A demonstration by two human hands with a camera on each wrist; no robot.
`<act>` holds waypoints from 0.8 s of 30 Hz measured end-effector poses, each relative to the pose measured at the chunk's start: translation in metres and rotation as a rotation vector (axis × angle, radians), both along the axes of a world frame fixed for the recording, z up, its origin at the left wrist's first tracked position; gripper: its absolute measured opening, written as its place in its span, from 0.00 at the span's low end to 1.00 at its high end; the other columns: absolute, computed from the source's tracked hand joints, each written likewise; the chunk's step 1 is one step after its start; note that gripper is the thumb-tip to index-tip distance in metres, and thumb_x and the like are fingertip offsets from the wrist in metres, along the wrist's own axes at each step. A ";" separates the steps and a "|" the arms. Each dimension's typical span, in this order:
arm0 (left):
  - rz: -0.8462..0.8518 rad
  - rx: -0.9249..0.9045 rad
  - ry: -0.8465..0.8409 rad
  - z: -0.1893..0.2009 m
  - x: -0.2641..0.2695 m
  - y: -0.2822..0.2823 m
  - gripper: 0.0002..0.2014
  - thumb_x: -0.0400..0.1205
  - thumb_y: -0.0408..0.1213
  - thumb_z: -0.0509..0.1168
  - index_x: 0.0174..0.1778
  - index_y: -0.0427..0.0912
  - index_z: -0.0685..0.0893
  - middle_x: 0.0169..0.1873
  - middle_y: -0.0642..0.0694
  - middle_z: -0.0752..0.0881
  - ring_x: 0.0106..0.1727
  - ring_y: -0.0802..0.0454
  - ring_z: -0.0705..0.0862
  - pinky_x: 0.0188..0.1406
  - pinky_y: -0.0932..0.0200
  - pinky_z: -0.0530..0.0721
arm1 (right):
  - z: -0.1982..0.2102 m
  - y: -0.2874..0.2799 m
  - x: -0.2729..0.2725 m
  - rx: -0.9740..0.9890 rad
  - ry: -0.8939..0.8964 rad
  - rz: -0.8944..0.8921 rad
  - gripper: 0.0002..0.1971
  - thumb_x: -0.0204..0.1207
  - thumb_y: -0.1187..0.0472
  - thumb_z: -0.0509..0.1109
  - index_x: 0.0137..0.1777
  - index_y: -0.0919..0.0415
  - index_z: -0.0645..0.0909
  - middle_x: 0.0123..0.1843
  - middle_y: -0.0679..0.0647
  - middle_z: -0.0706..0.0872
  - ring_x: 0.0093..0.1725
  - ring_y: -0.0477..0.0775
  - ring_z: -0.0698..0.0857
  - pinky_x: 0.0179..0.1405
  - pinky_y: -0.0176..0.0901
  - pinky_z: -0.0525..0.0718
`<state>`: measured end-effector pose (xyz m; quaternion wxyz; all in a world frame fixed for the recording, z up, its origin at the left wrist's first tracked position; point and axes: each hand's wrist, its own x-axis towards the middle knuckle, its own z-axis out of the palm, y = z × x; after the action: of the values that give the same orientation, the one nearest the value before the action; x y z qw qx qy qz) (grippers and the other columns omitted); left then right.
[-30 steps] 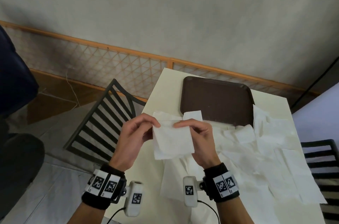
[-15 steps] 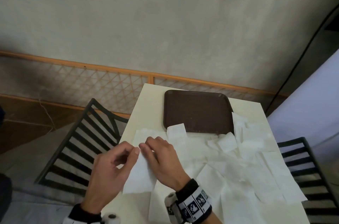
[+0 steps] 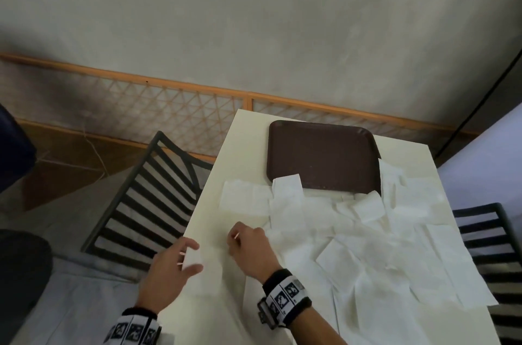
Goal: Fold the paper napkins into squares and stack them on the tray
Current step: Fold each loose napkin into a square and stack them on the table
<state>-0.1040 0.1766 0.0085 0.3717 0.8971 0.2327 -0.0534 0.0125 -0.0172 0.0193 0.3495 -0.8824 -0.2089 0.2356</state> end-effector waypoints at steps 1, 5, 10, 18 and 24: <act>-0.027 0.006 0.038 -0.014 -0.003 0.001 0.23 0.76 0.40 0.86 0.57 0.62 0.81 0.58 0.59 0.85 0.61 0.52 0.87 0.62 0.55 0.85 | -0.002 0.001 0.012 -0.043 -0.045 -0.040 0.08 0.91 0.58 0.63 0.58 0.57 0.83 0.48 0.58 0.93 0.46 0.61 0.91 0.52 0.58 0.93; -0.037 0.212 0.160 -0.035 -0.011 -0.002 0.27 0.75 0.51 0.84 0.66 0.65 0.79 0.71 0.52 0.68 0.73 0.50 0.65 0.76 0.50 0.72 | -0.002 -0.013 0.080 -0.132 -0.191 -0.313 0.09 0.88 0.61 0.67 0.66 0.59 0.80 0.63 0.60 0.87 0.62 0.66 0.87 0.58 0.58 0.86; -0.027 0.250 0.005 -0.018 -0.006 -0.007 0.28 0.73 0.51 0.86 0.68 0.63 0.84 0.76 0.53 0.70 0.77 0.46 0.64 0.77 0.43 0.70 | -0.017 -0.052 0.154 -0.305 -0.147 -0.650 0.33 0.86 0.45 0.75 0.84 0.60 0.69 0.80 0.67 0.79 0.80 0.75 0.77 0.76 0.68 0.78; -0.116 0.013 -0.256 0.036 0.047 -0.040 0.18 0.82 0.53 0.78 0.67 0.65 0.84 0.67 0.68 0.80 0.71 0.61 0.76 0.77 0.48 0.81 | -0.004 -0.090 0.178 -0.028 -0.211 -0.468 0.04 0.82 0.44 0.80 0.51 0.38 0.88 0.57 0.49 0.91 0.60 0.58 0.86 0.59 0.52 0.75; -0.063 -0.329 -0.289 0.093 0.090 -0.080 0.53 0.68 0.67 0.85 0.87 0.67 0.65 0.83 0.67 0.69 0.78 0.60 0.73 0.77 0.56 0.75 | 0.127 -0.100 0.112 0.234 -0.231 -0.021 0.05 0.88 0.54 0.78 0.53 0.48 0.84 0.35 0.37 0.89 0.35 0.42 0.87 0.37 0.32 0.81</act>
<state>-0.0142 0.0963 0.1015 0.5409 0.8295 0.1370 0.0267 0.1245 -0.1167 0.1461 0.4261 -0.8590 -0.2644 0.1027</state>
